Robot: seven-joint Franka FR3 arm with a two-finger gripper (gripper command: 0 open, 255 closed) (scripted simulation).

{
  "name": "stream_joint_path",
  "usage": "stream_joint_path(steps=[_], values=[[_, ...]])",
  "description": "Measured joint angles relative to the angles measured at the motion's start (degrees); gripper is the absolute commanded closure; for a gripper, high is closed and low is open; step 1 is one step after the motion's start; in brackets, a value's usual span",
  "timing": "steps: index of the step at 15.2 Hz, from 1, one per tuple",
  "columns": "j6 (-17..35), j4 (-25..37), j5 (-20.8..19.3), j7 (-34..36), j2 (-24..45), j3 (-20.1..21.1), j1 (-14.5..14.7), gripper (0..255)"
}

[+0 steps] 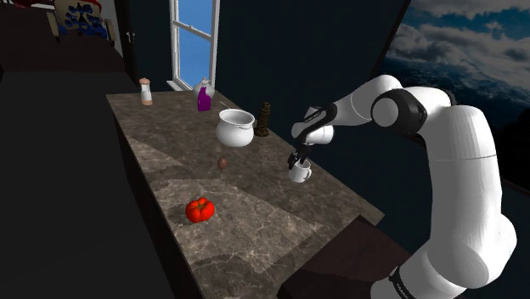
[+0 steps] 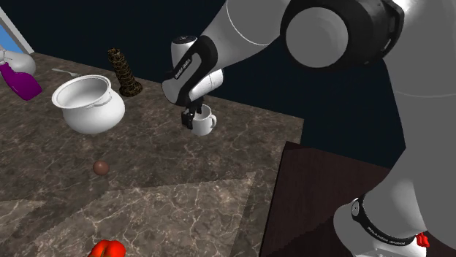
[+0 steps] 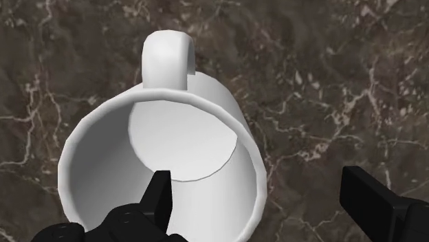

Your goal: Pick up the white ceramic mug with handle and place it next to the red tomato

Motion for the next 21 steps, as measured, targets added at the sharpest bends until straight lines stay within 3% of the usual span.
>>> stream_joint_path(steps=[10, 11, 21], values=[[2.0, 1.1, 0.6, -0.3, 3.1, 0.6, -0.4, 0], [2.0, 1.1, 0.6, -0.3, 3.1, 0.6, -0.4, 255], [2.0, 1.1, 0.6, -0.3, 3.0, 0.7, -0.4, 255]])
